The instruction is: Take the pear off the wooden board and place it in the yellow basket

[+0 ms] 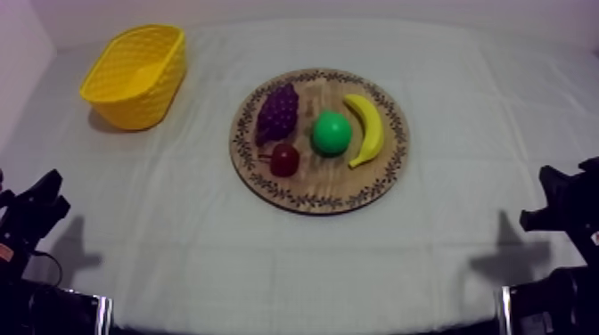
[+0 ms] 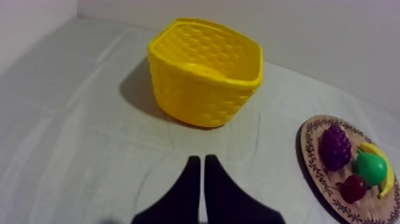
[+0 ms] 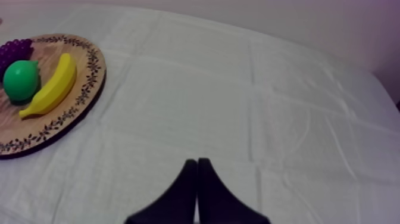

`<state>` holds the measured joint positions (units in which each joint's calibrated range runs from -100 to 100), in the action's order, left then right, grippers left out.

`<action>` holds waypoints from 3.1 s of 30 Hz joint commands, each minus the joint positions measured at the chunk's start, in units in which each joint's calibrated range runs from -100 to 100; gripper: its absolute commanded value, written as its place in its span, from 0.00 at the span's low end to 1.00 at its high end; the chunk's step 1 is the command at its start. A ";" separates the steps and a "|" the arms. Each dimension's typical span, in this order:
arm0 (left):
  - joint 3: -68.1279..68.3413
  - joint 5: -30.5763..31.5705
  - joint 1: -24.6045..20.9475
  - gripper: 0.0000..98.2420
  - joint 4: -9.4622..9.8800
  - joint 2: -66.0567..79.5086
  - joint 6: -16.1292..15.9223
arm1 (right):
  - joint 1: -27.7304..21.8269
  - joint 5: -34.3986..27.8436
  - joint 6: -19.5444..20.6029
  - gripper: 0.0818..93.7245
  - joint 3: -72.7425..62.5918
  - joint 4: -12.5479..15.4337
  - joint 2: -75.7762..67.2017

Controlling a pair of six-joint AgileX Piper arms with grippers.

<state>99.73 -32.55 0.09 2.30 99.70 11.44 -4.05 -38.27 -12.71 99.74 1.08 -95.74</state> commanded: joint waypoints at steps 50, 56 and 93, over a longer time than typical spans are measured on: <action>-69.51 -28.93 15.23 0.00 1.94 -44.76 11.74 | -0.01 0.04 -0.01 0.00 0.04 0.02 -0.02; -84.57 -34.36 21.82 0.00 3.82 -57.93 15.88 | -0.01 0.04 -0.01 0.00 0.04 0.02 -0.02; -87.24 -22.90 34.74 0.42 -1.75 -101.96 17.51 | -0.01 0.04 -0.01 0.00 0.04 0.02 -0.02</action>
<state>12.72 -55.50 34.81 0.46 -2.15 29.16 -4.05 -38.26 -12.71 99.74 1.08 -95.74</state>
